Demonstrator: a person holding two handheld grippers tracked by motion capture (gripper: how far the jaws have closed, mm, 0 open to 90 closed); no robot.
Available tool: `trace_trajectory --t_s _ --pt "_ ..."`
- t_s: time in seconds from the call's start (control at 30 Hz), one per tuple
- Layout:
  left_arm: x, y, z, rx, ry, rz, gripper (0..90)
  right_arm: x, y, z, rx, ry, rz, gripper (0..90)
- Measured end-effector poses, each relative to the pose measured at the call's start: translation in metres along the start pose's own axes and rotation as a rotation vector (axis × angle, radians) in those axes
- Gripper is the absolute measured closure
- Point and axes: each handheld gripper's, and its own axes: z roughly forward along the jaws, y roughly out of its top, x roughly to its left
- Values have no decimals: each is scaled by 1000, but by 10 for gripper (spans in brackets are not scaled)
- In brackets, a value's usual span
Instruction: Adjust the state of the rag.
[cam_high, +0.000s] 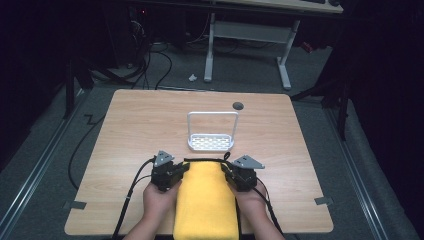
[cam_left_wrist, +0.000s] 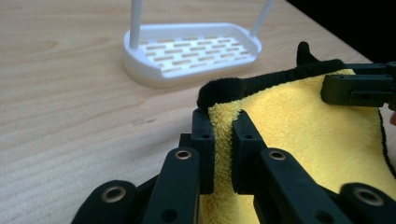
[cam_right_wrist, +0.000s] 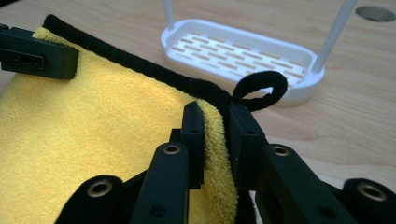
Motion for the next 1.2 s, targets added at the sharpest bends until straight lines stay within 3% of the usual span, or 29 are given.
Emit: trace_trajectory --t_s 0.53,0.83,1.2 --pt "-22 36 -25 -137 -19 68 825 0 27 -40 -152 -32 -22 787" --pt "-29 55 -38 -203 -22 106 831 2 47 -56 -211 -45 -43 787" --pt "-42 96 -58 -304 -23 159 832 3 83 -81 -320 -71 -75 788"
